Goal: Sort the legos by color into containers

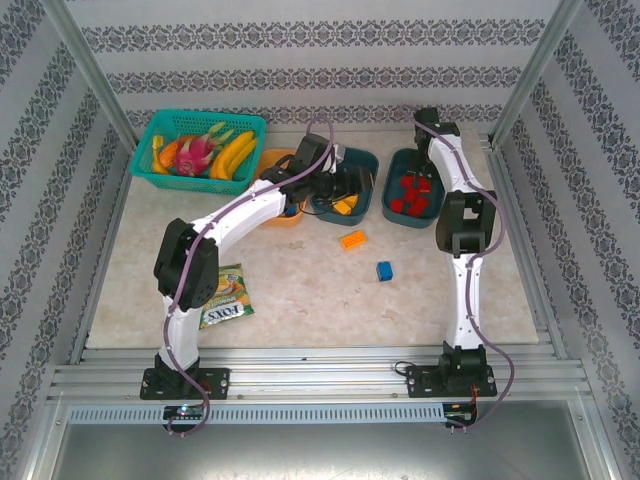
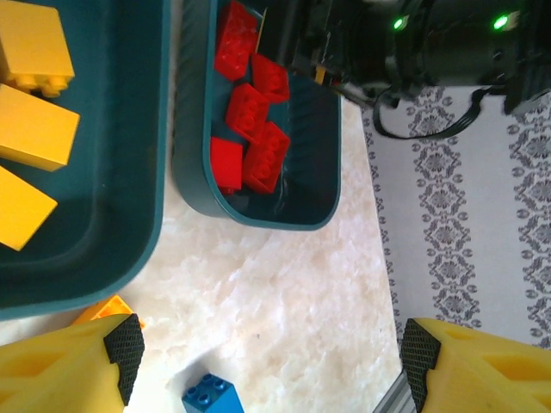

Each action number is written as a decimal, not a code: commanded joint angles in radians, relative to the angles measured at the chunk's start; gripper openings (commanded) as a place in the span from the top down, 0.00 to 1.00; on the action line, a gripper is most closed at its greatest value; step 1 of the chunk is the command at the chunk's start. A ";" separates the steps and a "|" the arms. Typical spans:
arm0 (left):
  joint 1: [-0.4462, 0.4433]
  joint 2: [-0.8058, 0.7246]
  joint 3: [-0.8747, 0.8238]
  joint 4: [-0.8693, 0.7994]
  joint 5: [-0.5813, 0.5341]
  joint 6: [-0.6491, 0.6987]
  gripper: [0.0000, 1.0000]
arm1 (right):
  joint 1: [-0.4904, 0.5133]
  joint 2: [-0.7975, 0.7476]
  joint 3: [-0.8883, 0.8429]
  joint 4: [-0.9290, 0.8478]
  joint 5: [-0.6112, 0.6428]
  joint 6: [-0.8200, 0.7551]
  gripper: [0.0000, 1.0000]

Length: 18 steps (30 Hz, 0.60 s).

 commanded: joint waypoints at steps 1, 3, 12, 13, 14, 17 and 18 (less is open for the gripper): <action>-0.044 -0.049 0.052 -0.128 -0.019 0.075 0.18 | 0.020 -0.217 -0.041 0.014 -0.031 0.019 0.40; -0.063 -0.057 0.048 -0.178 -0.035 0.087 0.18 | 0.037 -0.333 -0.139 0.043 -0.049 0.035 0.40; -0.174 -0.051 0.037 -0.352 -0.177 0.035 0.17 | 0.120 -0.968 -0.821 0.103 -0.198 0.202 0.39; -0.189 -0.045 0.039 -0.370 -0.191 0.025 0.17 | 0.129 -1.041 -0.893 0.087 -0.216 0.216 0.39; -0.203 -0.035 0.043 -0.384 -0.205 0.014 0.17 | 0.137 -1.121 -0.961 0.069 -0.236 0.234 0.38; -0.248 -0.007 0.052 -0.403 -0.239 -0.008 0.16 | 0.151 -1.342 -1.144 0.009 -0.306 0.311 0.37; -0.262 0.004 0.058 -0.407 -0.249 -0.017 0.16 | 0.154 -1.402 -1.189 -0.019 -0.322 0.332 0.36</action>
